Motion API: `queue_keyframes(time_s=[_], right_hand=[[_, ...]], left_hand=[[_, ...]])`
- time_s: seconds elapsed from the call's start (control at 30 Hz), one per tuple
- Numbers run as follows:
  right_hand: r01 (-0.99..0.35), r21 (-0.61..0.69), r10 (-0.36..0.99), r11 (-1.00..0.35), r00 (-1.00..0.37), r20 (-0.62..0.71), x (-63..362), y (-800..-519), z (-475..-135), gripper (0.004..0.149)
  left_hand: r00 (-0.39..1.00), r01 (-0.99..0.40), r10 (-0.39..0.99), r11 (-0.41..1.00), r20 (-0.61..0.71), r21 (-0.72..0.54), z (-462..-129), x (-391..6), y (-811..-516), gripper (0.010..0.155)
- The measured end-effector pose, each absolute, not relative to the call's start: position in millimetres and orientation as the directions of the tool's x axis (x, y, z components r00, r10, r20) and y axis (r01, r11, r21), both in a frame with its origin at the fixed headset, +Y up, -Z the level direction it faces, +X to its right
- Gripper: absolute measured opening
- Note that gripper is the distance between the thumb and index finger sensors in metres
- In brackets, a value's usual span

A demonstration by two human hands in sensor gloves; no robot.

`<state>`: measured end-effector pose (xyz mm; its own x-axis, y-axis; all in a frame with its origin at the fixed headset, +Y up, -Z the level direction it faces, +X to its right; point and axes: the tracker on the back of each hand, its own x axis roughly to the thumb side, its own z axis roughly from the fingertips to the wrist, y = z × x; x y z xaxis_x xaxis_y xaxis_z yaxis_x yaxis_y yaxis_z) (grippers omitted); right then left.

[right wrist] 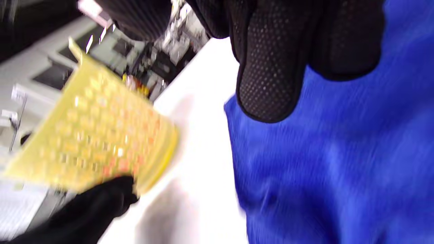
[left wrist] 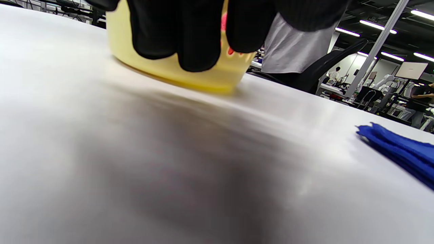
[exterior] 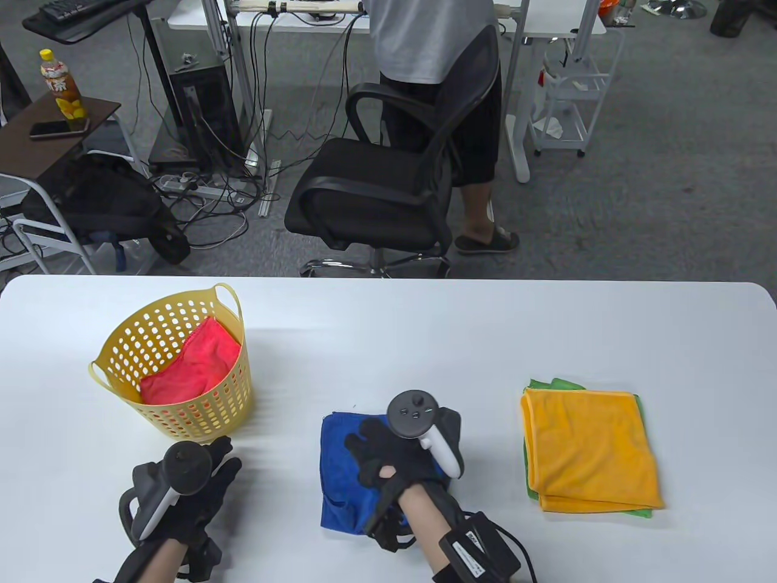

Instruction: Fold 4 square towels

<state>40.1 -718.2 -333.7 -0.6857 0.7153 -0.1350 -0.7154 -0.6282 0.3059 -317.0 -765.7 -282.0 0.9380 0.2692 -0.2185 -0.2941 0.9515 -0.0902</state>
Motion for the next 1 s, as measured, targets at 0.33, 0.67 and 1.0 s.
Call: queue_keyframes(time_s=[0.33,0.67,1.0], right_hand=[[-0.198,0.309,0.088,-0.930,-0.938,-0.336,74.8,-797.9,-333.8,0.064],[-0.644,0.108,0.591,-0.758,-0.747,-0.304,125.3,-754.2,-331.0,0.043],[-0.469,-0.085,0.477,-0.879,-0.869,-0.132,183.9,-670.5,-347.7,0.043]], left_hand=[[0.945,-0.275,0.254,0.958,-0.207,-0.081,-279.9,-313.5,-764.6,0.059],[0.947,-0.268,0.250,0.961,-0.203,-0.064,-279.6,-313.6,-762.6,0.057],[0.944,-0.256,0.242,0.966,-0.224,-0.038,-279.9,-320.7,-759.5,0.057]])
